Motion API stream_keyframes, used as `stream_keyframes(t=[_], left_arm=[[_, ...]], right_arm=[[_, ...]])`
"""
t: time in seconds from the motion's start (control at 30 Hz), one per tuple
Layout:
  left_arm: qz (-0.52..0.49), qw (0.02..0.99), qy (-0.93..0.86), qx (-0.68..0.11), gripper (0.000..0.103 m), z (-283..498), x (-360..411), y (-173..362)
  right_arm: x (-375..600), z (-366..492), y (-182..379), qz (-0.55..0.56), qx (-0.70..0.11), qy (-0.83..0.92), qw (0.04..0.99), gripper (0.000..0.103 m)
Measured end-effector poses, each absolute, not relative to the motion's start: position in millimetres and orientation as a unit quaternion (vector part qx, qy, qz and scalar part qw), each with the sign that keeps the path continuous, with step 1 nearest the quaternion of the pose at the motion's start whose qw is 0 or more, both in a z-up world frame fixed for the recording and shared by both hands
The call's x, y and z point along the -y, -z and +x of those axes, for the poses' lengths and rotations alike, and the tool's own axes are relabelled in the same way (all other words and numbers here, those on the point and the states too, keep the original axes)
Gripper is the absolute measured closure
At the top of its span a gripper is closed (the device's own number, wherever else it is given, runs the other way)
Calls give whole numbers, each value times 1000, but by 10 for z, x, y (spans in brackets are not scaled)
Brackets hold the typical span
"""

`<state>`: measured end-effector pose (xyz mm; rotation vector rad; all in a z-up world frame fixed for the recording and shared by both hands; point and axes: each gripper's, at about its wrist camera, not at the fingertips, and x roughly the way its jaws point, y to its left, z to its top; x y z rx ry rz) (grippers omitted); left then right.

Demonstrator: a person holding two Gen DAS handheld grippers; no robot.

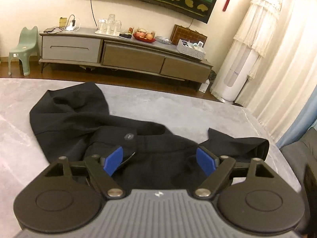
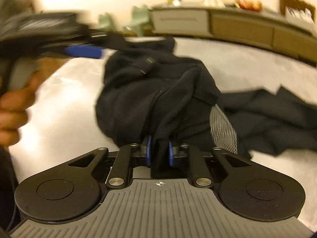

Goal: Fold clothes

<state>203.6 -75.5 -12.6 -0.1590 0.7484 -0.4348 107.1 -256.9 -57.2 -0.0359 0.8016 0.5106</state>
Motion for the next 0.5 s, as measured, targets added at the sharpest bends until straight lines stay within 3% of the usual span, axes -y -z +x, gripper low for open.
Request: stream_keyframes(t=[0.07,0.2,0.27,0.3,0.37,0.5], left_arm=[[-78,897,221,-375,14,2122,844,115],[-43,885,210,-414,15,2270,990,285],[-16,880,197,-432,48,2302,1011,425],[-16,877,193,-440,87,2289,958,494],[-19,875,184,-447,93,2233,830,597],[-85,901,133,-403,96,1746,232,552]], right_arm=[[2445,961,528,-38,-367,-267,890,88],[2148,744,470,-86,-325,-317,887,89],[2070,694,487,-104,-316,-336,881,89],[2052,670,498,-108,-314,-343,879,89],[2033,635,519,-113,-312,-355,874,89],[2122,572,452,-84,-326,-408,849,55]])
